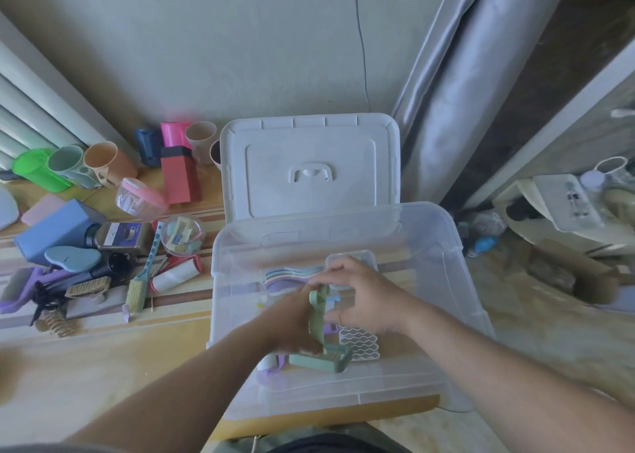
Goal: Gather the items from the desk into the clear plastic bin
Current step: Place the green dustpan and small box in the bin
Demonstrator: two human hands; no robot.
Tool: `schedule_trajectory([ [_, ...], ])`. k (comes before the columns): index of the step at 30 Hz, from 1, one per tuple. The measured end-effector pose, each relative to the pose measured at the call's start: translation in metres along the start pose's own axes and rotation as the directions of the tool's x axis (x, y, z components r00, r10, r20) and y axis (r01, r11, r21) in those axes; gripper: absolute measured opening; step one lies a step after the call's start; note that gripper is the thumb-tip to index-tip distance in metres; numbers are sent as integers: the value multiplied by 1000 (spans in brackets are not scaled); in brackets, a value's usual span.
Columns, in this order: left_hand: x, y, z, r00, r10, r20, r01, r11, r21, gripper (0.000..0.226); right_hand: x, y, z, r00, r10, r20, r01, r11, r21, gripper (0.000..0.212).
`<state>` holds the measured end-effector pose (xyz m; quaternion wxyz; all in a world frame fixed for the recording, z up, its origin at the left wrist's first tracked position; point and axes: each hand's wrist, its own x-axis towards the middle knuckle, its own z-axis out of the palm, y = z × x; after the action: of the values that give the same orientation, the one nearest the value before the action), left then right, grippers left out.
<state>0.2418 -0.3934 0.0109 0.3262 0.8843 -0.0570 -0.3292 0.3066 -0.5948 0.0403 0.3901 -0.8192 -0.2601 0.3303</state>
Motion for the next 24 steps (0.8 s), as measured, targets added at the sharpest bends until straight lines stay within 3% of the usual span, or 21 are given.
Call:
schedule_trajectory([
  [2,2,6,3,998,-11,59,9,999,35,51,-3,-6,4,998,-56,28,56,998,-12,46],
  [4,6,9,6,996,1,90,-7,998,63,37,-4,-10,9,993,-110,37,112,991,-70,26],
  [7,10,8,10,999,-7,51,4,998,55,39,-4,-6,3,993,-116,6,115,973,-198,10],
  [9,12,4,11,1000,-4,-6,4,999,50,61,-4,9,-11,994,-29,-109,2,970,-245,5],
  [10,13,3,11,999,-13,-40,16,997,76,61,-6,18,-21,984,32,-176,-76,966,-247,2],
  [12,15,-2,15,999,-32,-30,38,975,221,47,-9,38,-40,955,160,-250,-230,931,-285,3],
  [16,10,-9,29,956,-155,250,15,875,483,33,-9,72,-54,935,303,-187,-354,845,-402,12],
  [21,7,-13,39,935,-177,306,19,889,457,30,3,87,-63,934,343,-105,-348,798,-492,18],
  [24,7,-15,37,919,-148,365,0,927,376,31,10,91,-58,928,368,-61,-317,692,-648,23],
])
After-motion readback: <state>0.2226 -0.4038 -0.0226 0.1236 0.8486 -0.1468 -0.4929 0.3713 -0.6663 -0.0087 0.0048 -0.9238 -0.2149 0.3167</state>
